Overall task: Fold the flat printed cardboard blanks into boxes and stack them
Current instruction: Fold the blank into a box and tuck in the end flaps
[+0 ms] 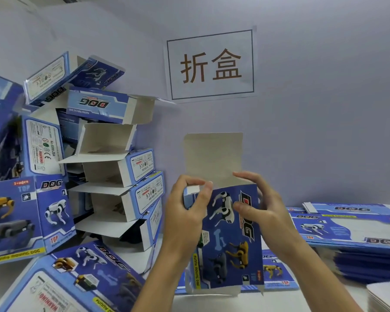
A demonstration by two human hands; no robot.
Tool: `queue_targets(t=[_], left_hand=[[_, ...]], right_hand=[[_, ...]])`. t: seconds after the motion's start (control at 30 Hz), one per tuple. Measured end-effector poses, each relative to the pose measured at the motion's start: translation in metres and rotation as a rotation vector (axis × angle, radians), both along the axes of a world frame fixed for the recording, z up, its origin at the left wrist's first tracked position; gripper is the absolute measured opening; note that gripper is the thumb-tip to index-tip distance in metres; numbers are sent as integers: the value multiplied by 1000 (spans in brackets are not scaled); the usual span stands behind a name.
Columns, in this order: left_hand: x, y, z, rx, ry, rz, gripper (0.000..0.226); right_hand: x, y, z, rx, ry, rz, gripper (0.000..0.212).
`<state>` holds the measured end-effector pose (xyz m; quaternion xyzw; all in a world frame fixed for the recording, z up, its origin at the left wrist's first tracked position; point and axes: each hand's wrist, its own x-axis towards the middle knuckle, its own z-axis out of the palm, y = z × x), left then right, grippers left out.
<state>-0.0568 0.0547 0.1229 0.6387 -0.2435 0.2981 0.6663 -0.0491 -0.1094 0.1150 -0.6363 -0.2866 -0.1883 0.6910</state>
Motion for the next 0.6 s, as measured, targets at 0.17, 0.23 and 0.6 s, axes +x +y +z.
queue_targets(t=[0.17,0.23,0.6], left_hand=[[4,-1,0,-157,92,108,27],[4,2,-1,-147,91,132,26],[-1,1,3,-139,57,4,48]], right_hand=[[-8,12,2,24,40,53,26],[-10,20,5,31,29,-42,31],[0,13,15,51,129,-100,45]])
